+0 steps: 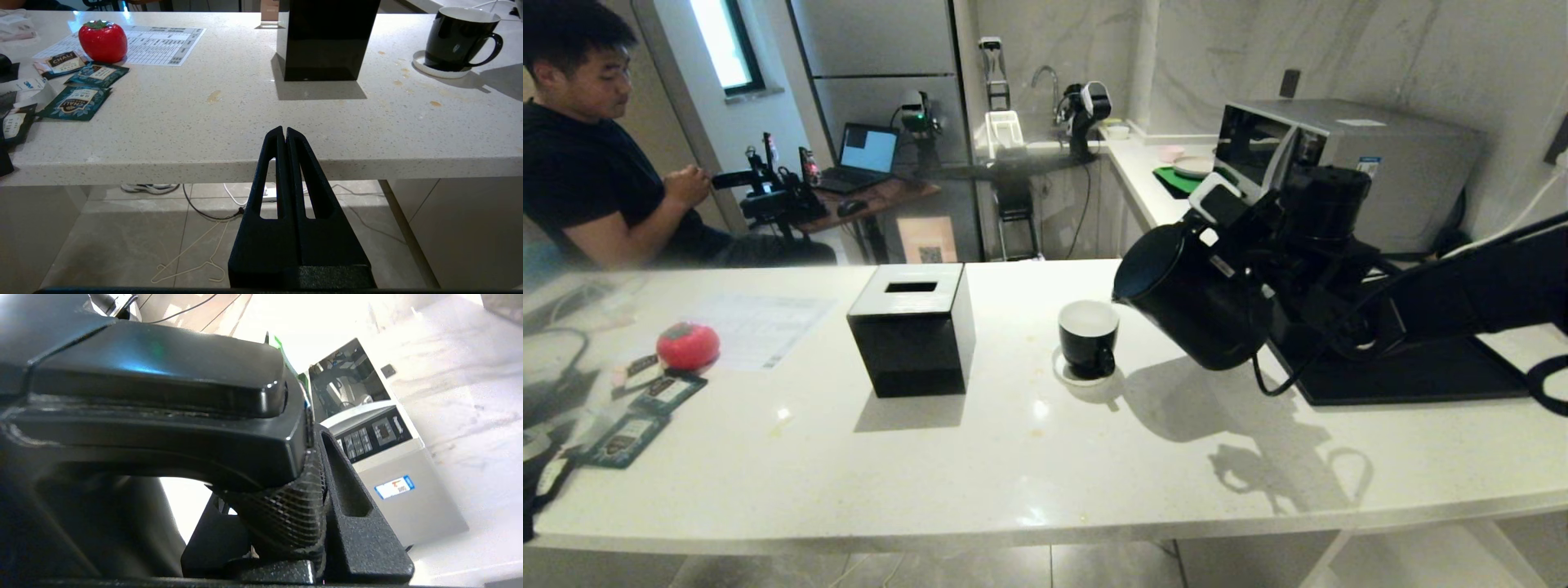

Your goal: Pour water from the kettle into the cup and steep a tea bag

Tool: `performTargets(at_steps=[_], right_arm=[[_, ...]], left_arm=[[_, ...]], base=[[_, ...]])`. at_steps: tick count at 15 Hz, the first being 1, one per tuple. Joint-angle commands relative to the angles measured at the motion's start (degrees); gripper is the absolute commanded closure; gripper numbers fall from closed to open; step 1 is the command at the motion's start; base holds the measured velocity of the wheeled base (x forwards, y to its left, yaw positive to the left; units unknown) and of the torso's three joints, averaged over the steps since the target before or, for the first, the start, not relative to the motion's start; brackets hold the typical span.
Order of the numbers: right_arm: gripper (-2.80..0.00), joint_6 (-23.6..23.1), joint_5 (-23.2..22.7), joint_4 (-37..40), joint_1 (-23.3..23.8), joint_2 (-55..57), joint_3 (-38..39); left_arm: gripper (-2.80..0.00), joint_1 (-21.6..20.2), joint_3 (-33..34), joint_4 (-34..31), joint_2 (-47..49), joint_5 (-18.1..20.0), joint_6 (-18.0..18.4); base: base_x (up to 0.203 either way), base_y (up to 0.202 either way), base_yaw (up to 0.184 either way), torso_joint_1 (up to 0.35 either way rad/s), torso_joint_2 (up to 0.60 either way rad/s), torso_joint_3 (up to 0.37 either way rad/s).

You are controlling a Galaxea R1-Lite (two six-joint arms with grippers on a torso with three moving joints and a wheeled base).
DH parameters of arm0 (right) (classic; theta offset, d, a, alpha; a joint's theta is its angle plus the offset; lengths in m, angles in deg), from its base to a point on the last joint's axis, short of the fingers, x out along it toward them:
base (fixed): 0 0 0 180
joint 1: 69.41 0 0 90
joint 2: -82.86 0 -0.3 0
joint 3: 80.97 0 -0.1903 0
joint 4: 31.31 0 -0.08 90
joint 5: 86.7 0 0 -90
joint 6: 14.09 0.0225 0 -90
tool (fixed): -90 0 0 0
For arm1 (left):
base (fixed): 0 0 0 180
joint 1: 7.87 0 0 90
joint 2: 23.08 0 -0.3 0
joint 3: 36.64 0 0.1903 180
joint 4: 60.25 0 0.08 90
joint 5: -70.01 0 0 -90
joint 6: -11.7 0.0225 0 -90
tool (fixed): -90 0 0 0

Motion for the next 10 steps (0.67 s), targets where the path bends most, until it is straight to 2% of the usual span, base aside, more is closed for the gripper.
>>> performTargets(at_steps=[1,10], right_arm=[[0.0,-1.18,0.08,-0.31,-0.46,0.38,-0.78],[0.0,-5.05,0.08,-0.93,-1.61,1.88,-2.98]], left_arm=[[0.0,0.1,0.0,0.02,0.0,0.02,-0.04],[0.0,0.07,0.0,0.02,0.0,0.02,-0.04]], base=[[0.0,0.0,0.0,0.0,0.0,0.0],[0.0,0.0,0.0,0.0,0.0,0.0]])
